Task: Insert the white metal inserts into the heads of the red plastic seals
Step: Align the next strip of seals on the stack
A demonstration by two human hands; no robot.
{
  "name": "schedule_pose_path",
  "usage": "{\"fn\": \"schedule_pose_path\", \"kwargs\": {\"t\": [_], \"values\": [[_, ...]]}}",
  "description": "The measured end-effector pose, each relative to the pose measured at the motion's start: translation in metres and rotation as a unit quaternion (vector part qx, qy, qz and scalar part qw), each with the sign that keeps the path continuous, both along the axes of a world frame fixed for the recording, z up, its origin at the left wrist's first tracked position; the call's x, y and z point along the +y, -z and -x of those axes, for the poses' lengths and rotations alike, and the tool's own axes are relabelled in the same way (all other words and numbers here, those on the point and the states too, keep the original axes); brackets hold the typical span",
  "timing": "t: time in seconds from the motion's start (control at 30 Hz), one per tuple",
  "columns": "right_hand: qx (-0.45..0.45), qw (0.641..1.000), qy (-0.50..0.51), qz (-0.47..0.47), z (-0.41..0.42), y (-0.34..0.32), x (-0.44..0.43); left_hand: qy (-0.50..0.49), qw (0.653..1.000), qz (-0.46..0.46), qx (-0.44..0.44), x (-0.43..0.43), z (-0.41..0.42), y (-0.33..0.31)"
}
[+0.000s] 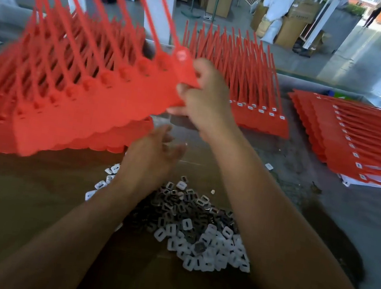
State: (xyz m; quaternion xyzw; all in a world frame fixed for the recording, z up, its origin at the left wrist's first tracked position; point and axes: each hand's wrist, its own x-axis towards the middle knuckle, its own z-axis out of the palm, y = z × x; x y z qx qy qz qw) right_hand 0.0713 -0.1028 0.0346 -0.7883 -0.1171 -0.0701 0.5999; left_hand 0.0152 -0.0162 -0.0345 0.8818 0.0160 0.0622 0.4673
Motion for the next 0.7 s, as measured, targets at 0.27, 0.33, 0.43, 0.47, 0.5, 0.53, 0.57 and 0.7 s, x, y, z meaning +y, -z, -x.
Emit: {"fn": "schedule_pose_path", "kwargs": {"t": [0.27, 0.33, 0.43, 0.47, 0.5, 0.53, 0.57, 0.7], "values": [[0.075, 0.976, 0.146, -0.142, 0.011, 0.021, -0.105, -0.071, 0.864, 0.498, 0.008, 0.008, -0.002, -0.012], [0.079, 0.973, 0.181, -0.123, 0.017, 0.026, -0.125, -0.100, 0.833, 0.543, -0.018, 0.013, -0.006, -0.013], [0.098, 0.967, 0.213, -0.101, 0.024, 0.036, -0.147, -0.076, 0.864, 0.497, -0.009, 0.011, -0.010, -0.008], [0.105, 0.965, 0.224, -0.092, 0.026, 0.040, -0.153, -0.061, 0.881, 0.470, 0.005, 0.009, -0.010, -0.005], [0.114, 0.962, 0.234, -0.083, 0.027, 0.044, -0.159, -0.055, 0.896, 0.441, 0.015, 0.006, -0.010, -0.002], [0.128, 0.959, 0.241, -0.074, 0.028, 0.049, -0.166, -0.050, 0.909, 0.414, 0.016, 0.006, -0.011, 0.002], [0.143, 0.957, 0.245, -0.063, 0.027, 0.053, -0.171, -0.046, 0.918, 0.395, 0.015, 0.005, -0.012, 0.004], [0.183, 0.948, 0.260, -0.013, 0.025, 0.064, -0.181, -0.052, 0.942, 0.328, 0.042, 0.005, -0.014, 0.010]]}}
